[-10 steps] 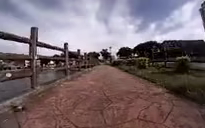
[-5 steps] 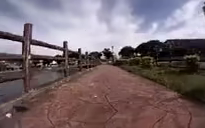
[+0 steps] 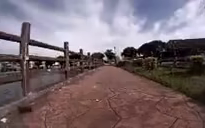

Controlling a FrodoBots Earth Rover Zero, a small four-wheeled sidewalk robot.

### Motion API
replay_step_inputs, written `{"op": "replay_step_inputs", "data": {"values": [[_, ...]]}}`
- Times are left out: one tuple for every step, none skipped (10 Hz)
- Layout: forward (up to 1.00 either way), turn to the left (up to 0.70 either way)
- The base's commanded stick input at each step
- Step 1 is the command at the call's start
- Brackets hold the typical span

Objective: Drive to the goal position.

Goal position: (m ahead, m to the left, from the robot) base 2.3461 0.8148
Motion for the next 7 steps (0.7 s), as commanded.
{"op": "replay_step_inputs", "data": {"values": [[0.70, 0.12], [0.70, 0.12], [0.70, 0.11], [0.70, 0.00], [0.70, -0.11], [0.70, -0.21], [0.70, -0.23]]}}
